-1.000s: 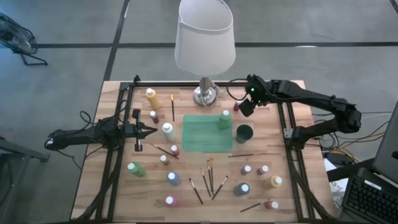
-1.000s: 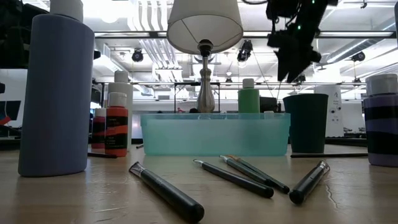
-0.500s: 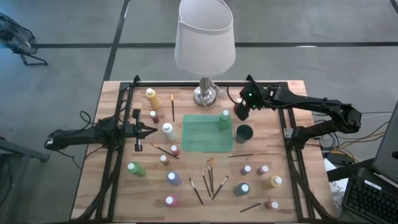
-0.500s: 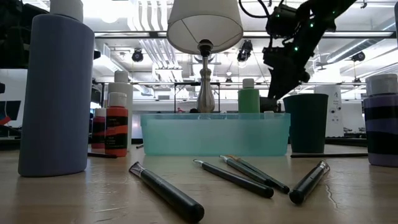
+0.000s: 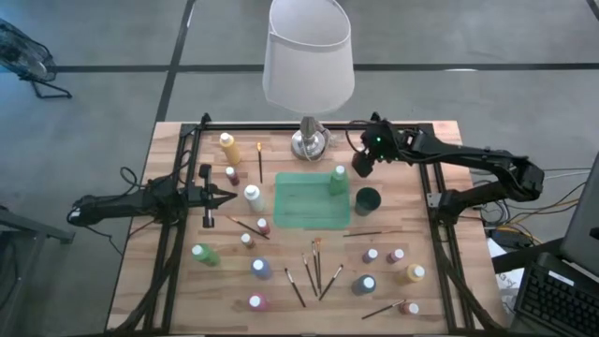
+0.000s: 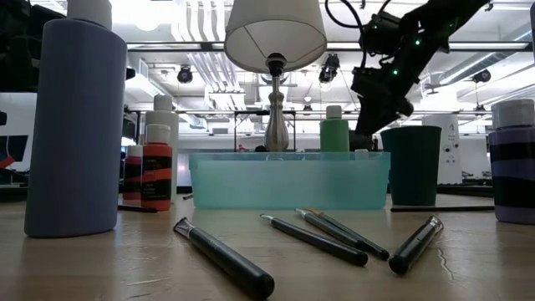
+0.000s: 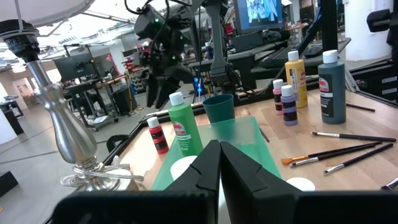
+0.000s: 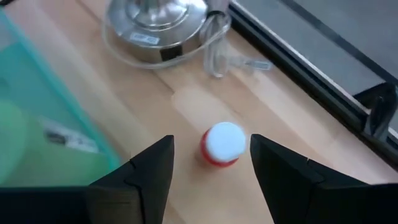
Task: Pick & Place Paint Supplies
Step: Put the orange paint bottle into the green bin
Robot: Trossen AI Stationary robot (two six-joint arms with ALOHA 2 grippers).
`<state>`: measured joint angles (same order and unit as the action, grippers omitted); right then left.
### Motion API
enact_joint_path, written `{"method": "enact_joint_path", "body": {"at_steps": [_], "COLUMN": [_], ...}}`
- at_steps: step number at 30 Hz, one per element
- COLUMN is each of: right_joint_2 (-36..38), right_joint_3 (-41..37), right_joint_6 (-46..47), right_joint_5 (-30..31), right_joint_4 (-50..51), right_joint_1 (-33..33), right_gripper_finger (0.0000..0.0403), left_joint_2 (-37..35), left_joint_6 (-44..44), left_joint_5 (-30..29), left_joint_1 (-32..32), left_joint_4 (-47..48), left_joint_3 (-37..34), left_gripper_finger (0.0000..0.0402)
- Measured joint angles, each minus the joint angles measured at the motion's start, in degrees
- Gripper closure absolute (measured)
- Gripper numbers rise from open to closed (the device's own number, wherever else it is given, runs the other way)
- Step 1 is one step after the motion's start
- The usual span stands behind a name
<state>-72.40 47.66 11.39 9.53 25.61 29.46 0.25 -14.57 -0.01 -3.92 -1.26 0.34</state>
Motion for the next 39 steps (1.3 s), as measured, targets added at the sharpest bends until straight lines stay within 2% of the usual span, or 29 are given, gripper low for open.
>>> {"method": "enact_joint_path", "body": {"at_steps": [4, 13, 31, 39], "right_joint_2": [-0.04, -0.07, -0.09, -0.09], "right_joint_3": [-0.23, -1.1, -4.2, -6.34], "right_joint_6": [0.64, 0.7, 0.79, 0.61], "right_joint_5": [-3.53, -5.09, -4.2, -3.23], "right_joint_4": [-0.5, -1.18, -5.5, -10.03], "right_joint_1": [2.17, 3.41, 3.49, 3.44], "right_gripper_finger": [0.019, 0.0199, 0.0172, 0.0184], "left_joint_2": [0.0, 0.01, 0.02, 0.0], "left_joint_6": [0.0, 0.0, 0.0, 0.0], "left_joint_5": [-0.02, -0.01, -0.02, -0.02], "left_joint_1": [0.0, 0.0, 0.01, 0.01], "left_joint_4": [0.0, 0.0, 0.0, 0.0], "left_joint_3": [0.0, 0.0, 0.0, 0.0], "left_gripper_finger": [0.0385, 0.0385, 0.0385, 0.0385]}}
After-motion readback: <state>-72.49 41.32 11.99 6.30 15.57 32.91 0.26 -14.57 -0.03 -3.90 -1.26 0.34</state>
